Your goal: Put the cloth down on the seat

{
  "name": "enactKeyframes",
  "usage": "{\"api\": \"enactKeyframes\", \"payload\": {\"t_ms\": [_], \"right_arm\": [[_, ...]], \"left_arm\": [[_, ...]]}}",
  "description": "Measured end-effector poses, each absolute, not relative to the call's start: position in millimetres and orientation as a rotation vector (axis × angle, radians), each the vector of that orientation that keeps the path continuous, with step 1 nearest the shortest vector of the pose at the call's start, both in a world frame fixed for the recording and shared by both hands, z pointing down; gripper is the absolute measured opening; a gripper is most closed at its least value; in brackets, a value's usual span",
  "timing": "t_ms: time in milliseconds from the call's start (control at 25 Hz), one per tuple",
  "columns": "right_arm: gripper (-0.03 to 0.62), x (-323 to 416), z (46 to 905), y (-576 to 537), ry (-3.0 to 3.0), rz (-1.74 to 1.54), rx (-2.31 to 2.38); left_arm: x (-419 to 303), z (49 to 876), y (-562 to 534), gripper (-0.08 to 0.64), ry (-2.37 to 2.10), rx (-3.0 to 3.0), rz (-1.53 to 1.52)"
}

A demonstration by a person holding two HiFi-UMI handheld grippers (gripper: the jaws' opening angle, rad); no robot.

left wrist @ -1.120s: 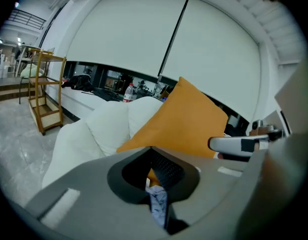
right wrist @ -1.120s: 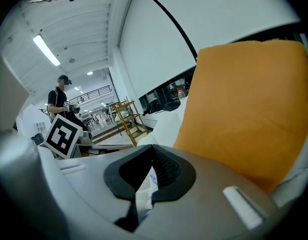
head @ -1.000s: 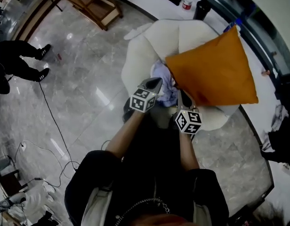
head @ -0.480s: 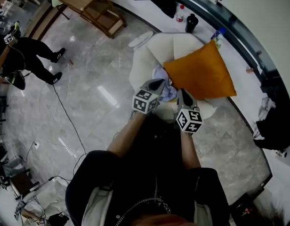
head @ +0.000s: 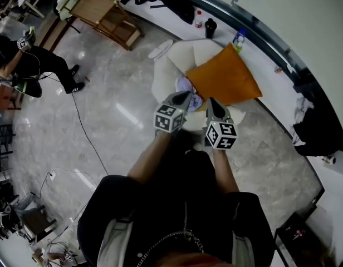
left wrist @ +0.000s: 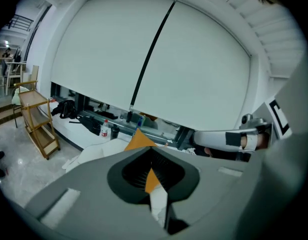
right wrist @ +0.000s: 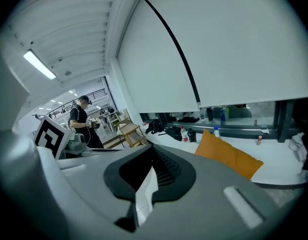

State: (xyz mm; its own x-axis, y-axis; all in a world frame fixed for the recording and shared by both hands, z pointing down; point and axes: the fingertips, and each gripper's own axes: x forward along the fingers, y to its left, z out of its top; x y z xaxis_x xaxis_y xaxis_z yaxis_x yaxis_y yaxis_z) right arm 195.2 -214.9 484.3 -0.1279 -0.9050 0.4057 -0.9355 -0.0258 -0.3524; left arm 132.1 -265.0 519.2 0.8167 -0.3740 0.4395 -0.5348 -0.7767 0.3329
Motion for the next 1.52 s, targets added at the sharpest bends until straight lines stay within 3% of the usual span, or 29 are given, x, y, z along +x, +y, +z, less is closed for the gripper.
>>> {"api": "enactKeyframes", "payload": {"t_ms": [520,1520], "right_arm": [[0.0,183.8,431.2,-157.3,-2.217,0.75,2.039],[0.0,165.6,420.0,-154.7,-2.265,0.689,1.953]], "left_arm": [[131.0,466.9,-185.5,0.009,-0.689,2.605,0.458],[119.8,460.7,-181.3,0.009,-0.738,2.592,0.414]]}}
